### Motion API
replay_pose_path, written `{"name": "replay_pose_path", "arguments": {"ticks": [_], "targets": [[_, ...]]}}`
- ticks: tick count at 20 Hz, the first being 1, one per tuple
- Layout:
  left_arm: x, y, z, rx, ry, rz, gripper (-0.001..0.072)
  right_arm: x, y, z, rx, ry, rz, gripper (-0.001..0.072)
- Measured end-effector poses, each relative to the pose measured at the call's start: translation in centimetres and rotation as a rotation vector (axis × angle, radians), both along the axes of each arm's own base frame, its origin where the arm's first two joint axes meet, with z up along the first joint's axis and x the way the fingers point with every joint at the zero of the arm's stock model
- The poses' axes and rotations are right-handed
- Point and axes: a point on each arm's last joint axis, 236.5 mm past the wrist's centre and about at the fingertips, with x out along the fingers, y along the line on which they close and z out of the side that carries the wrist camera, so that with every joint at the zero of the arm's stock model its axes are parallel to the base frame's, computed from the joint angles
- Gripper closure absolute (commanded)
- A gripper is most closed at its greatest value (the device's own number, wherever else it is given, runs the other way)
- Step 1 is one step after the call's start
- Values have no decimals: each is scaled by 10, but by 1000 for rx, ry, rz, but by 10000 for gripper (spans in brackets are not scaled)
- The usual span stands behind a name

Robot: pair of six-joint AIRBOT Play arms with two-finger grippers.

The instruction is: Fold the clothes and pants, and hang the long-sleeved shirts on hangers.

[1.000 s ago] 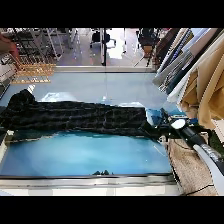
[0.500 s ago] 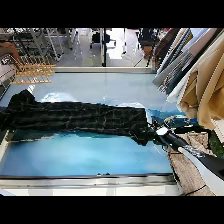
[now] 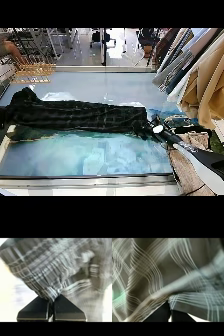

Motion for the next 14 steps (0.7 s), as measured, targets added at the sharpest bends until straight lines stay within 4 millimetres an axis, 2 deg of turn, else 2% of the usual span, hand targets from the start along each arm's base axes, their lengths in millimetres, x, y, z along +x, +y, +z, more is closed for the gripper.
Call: {"name": "replay_pose_path", "arguments": {"ticks": [2,3,5,7,8,10,14], "targets": [[16,-1,41,-92,-165,22,696,26,0,33,-31,-107,41,700],[18,4,64,-120,-239,29,696,35,1,50,-51,-152,85,700],[7,23,99,-107,-319,34,696,45,1,86,-108,-235,184,700],[-20,39,112,-37,-288,-1,696,33,3,100,-169,-241,319,700],[-38,47,108,11,-231,-22,695,20,5,99,-192,-216,393,700],[-81,58,84,105,-53,-87,695,-12,14,87,-218,-136,531,700],[-170,54,24,148,302,-238,695,-83,39,52,-227,33,757,700]]}}
